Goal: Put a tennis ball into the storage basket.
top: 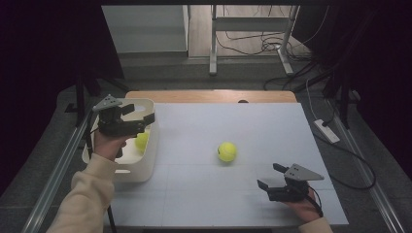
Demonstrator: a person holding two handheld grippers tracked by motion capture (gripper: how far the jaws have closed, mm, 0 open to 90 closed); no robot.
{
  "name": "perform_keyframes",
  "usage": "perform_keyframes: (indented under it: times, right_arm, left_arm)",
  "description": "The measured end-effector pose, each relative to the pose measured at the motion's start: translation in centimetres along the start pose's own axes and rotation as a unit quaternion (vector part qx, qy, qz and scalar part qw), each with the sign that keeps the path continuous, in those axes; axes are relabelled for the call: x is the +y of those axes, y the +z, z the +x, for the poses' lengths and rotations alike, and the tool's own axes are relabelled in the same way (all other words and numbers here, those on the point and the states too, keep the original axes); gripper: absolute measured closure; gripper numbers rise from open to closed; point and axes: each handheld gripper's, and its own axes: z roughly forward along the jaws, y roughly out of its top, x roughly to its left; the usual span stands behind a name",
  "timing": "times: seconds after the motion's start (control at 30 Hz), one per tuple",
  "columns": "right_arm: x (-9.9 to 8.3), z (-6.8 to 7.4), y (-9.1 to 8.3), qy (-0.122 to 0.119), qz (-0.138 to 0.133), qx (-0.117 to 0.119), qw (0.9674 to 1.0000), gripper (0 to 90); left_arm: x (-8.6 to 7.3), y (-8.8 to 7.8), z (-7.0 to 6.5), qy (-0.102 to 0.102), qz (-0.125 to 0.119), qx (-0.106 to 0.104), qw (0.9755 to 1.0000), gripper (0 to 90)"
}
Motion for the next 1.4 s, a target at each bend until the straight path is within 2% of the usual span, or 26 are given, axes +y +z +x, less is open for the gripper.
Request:
perform_keyframes:
  times: [0.23,0.57,0.7,1.13,1.4]
  right_arm:
    - [0.0,0.2,-0.2,-0.001,-0.001,0.002,1.0000,12.7]
    - [0.0,0.5,-0.4,-0.005,-0.004,0.006,1.0000,12.7]
    - [0.0,0.4,-0.4,-0.004,-0.005,0.006,1.0000,12.7]
    - [-0.1,0.4,-0.7,-0.004,-0.004,0.003,1.0000,12.8]
    - [-0.2,0.3,-0.9,-0.003,-0.005,0.001,1.0000,12.8]
  left_arm:
    - [0.0,0.3,-1.0,0.001,-0.002,-0.021,0.9998,9.4]
    - [0.1,0.8,-3.3,0.022,-0.004,-0.046,0.9987,10.1]
    - [0.0,1.0,-3.6,0.026,-0.003,-0.047,0.9985,10.2]
    - [-0.1,2.4,-5.2,0.040,0.007,-0.074,0.9964,10.7]
    - [-0.1,2.9,-5.9,0.039,0.007,-0.089,0.9952,10.9]
